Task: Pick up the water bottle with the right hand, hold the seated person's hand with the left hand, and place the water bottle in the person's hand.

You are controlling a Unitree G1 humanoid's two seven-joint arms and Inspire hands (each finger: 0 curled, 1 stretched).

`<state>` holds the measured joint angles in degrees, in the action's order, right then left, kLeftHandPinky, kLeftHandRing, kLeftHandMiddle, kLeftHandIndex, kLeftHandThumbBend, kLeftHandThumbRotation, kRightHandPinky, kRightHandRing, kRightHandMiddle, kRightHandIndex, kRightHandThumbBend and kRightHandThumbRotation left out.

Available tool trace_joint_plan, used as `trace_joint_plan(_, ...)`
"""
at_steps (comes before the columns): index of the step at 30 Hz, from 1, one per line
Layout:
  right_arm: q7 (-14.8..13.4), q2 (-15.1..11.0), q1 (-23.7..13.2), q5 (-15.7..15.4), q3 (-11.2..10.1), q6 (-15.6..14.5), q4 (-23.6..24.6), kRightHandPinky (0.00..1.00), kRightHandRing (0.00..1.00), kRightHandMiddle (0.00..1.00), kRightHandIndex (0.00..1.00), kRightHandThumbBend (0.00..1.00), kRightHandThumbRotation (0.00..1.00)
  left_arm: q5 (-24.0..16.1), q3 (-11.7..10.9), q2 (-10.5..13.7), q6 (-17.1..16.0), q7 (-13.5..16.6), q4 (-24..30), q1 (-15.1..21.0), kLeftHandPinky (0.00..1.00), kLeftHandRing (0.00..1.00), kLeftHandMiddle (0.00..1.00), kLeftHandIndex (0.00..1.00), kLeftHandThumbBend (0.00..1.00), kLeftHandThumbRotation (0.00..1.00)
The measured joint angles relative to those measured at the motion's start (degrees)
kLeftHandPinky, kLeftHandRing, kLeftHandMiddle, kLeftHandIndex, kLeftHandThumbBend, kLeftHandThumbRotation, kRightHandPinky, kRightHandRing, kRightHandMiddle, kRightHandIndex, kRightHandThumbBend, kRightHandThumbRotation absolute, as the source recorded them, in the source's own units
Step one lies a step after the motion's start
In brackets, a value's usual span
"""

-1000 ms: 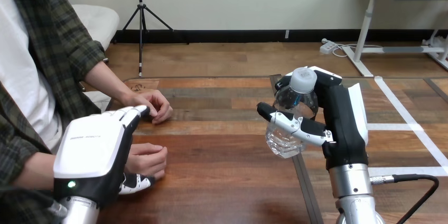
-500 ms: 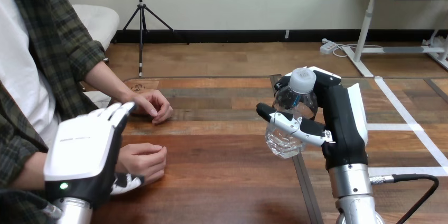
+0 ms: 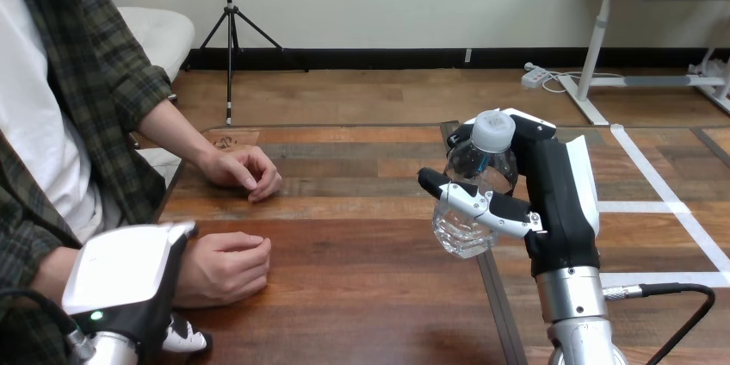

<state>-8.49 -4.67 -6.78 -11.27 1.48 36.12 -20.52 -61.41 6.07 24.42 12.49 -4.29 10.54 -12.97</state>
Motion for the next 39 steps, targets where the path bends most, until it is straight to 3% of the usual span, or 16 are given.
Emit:
trace_joint_plan(9,0.25,-0.09,-0.06,0.19,-0.09,0.01,0.0,0.37,0.4,0.42,0.42,0.67,0.0,-1.98,0.55,0.04,2.42,-3.76,0.73,1.2,0.83,0.84,0.85,0.83,0.91,0.0)
trace_joint_plan(21,1.02,-0.25,-0.09,1.04,-0.41,0.75,-0.35,0.37,0.4,0.42,0.42,0.67,0.0,-3.64,2.14,0.04,4.15,-4.13,0.61,2.57,0.83,0.85,0.85,0.84,0.9,0.0)
trace_joint_plan(31,1.03,-0.28,-0.15,1.38,-0.63,1.41,-0.97,0.36,0.39,0.42,0.41,0.68,0.0,-3.74,2.22,0.02,4.94,-3.13,-0.43,3.04,0.84,0.85,0.86,0.84,0.9,0.0)
trace_joint_plan(39,1.03,-0.28,-0.16,1.38,-0.75,1.68,-1.38,0.36,0.39,0.42,0.41,0.68,0.0,-3.78,2.53,-0.03,5.2,0.14,-2.47,3.54,0.83,0.84,0.85,0.83,0.91,0.0)
